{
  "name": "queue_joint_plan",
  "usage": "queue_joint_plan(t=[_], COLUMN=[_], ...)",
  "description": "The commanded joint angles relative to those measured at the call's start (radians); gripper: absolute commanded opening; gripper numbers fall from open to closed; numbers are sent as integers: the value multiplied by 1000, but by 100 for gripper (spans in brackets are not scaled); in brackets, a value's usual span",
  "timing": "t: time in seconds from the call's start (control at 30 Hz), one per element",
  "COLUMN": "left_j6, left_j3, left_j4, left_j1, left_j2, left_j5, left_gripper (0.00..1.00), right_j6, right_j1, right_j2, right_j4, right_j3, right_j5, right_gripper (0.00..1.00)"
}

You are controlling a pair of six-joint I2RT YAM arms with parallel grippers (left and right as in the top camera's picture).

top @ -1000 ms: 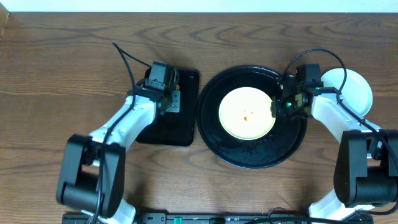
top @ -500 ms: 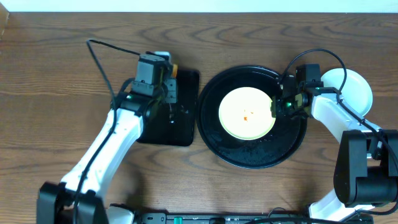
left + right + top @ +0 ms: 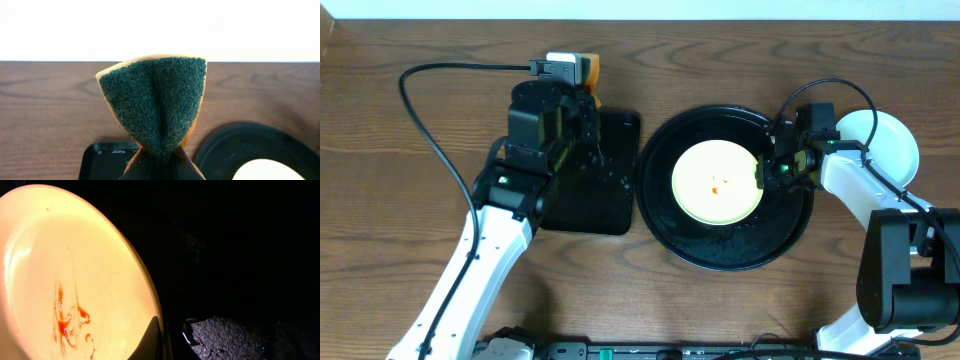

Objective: Clean dirty plates on tray and stack at the side

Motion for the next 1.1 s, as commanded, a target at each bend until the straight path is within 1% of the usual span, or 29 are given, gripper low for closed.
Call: queue_joint_plan(t=[0.0, 0.2, 0.27, 0.63, 1.07], left_j6=[27, 53, 81, 138, 164], left_j3=[2, 2, 2, 2, 2], left_j4=[18, 35, 46, 156, 166], left_j1=[3, 4, 3, 3, 3], left_j2=[-40, -74, -82, -121, -134], left_j5=[-6, -7, -6, -6, -6], left_gripper=[7, 8, 8, 8, 7], right_j6=[-12, -12, -12, -12, -12], right_j1=[8, 8, 8, 8, 8], right_j2=[-5, -5, -5, -5, -5], right_j4=[0, 0, -1, -5, -5], right_j3=[8, 8, 8, 8, 7], right_j5=[3, 3, 3, 3, 3], right_gripper=[1, 1, 1, 1, 1])
